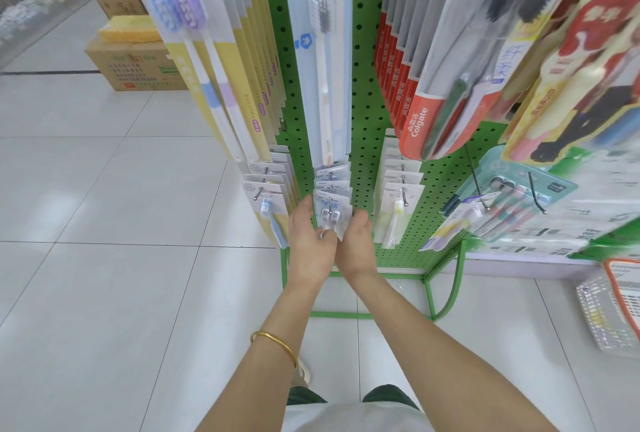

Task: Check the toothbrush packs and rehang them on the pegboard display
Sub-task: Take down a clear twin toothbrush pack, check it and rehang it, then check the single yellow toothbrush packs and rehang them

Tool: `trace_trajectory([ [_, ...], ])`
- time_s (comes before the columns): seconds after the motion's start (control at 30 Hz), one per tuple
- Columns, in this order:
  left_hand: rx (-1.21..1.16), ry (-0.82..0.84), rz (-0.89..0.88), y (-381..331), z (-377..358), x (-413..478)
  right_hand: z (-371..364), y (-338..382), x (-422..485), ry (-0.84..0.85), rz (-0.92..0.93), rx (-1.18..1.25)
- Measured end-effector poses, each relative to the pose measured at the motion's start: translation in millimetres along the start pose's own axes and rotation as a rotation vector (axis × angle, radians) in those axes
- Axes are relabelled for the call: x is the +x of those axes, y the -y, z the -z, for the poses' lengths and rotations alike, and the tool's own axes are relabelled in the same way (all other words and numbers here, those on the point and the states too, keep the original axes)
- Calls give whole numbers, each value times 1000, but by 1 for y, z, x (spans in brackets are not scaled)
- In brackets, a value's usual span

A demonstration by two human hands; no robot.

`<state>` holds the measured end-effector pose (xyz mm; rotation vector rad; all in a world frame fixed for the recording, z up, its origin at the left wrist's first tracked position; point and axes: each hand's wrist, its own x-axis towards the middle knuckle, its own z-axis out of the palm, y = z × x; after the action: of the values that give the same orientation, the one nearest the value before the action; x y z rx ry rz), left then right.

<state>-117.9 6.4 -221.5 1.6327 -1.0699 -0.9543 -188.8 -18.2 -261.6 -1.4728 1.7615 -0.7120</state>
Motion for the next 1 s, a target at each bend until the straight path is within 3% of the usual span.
trace_trajectory([
  [0.43, -30, -145, 69, 0, 13, -34, 17, -8, -33, 69, -53, 18],
  [0.77, -51, -211, 108, 6, 43, -37, 22, 22, -50, 284, -24, -33],
  [1.0, -41, -179, 149, 14, 92, -24, -3, 76, -59, 129, 78, 112],
])
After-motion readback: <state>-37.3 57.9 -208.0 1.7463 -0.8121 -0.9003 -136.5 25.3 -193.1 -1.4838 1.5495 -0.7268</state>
